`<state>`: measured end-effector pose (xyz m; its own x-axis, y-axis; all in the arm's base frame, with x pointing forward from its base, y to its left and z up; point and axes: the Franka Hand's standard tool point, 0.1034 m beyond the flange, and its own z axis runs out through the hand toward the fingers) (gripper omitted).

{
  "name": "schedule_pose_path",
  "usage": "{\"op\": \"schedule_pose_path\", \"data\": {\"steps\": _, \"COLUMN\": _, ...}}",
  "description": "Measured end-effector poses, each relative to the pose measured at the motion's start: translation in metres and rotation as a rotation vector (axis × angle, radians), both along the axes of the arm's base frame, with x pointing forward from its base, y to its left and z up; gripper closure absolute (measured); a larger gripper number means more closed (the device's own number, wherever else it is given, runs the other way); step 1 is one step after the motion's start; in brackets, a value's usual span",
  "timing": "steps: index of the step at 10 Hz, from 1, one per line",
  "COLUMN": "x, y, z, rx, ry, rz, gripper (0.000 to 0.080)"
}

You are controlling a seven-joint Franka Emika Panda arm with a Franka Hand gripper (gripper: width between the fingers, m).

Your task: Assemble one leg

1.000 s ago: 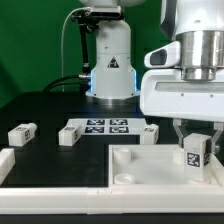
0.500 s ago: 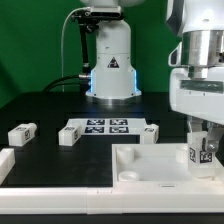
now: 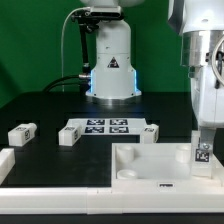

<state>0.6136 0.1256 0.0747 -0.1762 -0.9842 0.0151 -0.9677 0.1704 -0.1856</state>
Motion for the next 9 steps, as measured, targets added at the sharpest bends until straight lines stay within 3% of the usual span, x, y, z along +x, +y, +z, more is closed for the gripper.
{"op": "schedule_pose_path", "data": {"steps": 1, "x": 0.0000, "y": 0.0003, "z": -0.0001, "rx": -0.007, "ry": 0.001, "rz": 0.038, "gripper": 0.0455}}
{"op": "schedule_pose_path", "data": {"steps": 2, "x": 0.0003, "y": 0.0017, "z": 0.0000, "rx": -0.020, "ry": -0.003, "rz": 0.099, "gripper": 0.0254}}
{"op": "schedule_pose_path", "data": {"steps": 3, "x": 0.0006, "y": 0.0024, "z": 0.0001, "rx": -0.042, "ry": 0.000, "rz": 0.214, "gripper": 0.0182}}
{"op": "schedule_pose_path", "data": {"steps": 9, "x": 0.0038, "y": -0.0003, "z": 0.0013, "rx": -0.209, "ry": 0.022, "rz": 1.026, "gripper": 0.0150}}
